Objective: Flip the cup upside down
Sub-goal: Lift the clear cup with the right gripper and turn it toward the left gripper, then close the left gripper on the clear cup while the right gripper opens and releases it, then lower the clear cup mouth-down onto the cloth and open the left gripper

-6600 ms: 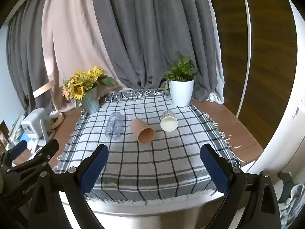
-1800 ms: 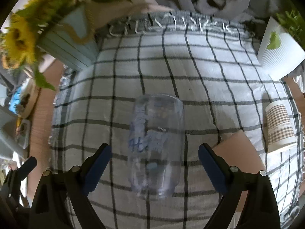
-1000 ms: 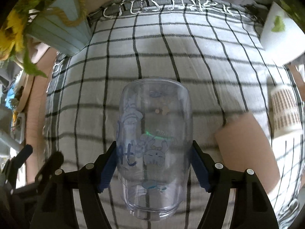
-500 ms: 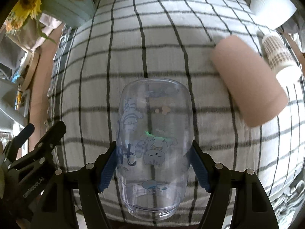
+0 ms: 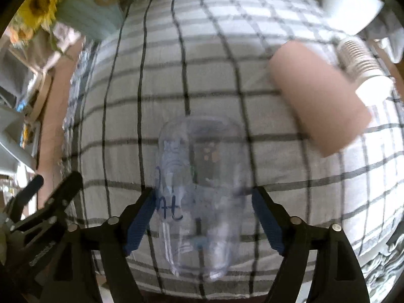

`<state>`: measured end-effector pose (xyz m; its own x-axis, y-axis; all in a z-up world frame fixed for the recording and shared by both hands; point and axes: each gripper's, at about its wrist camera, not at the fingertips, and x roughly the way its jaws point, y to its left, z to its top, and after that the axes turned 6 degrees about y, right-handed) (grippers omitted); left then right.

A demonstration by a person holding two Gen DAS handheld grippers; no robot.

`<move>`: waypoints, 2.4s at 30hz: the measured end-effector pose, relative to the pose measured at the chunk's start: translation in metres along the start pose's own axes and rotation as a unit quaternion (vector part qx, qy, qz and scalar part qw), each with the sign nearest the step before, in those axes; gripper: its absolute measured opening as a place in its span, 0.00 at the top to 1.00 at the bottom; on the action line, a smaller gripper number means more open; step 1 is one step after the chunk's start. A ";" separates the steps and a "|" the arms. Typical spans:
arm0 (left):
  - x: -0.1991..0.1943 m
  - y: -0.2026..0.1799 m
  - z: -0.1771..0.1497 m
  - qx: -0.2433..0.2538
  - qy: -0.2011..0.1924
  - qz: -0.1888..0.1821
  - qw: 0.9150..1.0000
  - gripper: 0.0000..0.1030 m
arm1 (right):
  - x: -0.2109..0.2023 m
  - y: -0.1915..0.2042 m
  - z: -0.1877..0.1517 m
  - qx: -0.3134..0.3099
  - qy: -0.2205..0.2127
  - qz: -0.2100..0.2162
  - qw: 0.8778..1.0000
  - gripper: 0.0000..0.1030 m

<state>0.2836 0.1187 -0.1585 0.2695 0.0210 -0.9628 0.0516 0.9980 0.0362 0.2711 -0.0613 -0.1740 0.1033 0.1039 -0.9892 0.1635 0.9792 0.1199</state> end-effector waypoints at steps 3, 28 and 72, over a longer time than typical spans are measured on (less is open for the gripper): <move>-0.011 -0.016 0.003 0.013 -0.002 -0.023 1.000 0.00 | -0.031 -0.012 -0.006 0.019 -0.053 -0.003 0.998 0.24; 0.027 -0.159 0.041 0.100 0.126 -0.080 0.984 0.14 | -0.061 -0.156 0.002 0.130 -0.094 0.071 0.985 0.23; -0.050 -0.153 -0.024 0.023 0.014 -0.064 0.998 0.31 | -0.080 -0.156 0.001 0.018 -0.105 0.076 0.991 0.23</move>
<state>0.2393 -0.0333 -0.1222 0.2301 -0.1048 -0.9675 0.1283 0.9888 -0.0766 0.2383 -0.2225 -0.1137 0.3310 0.2067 -0.9207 0.1649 0.9480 0.2721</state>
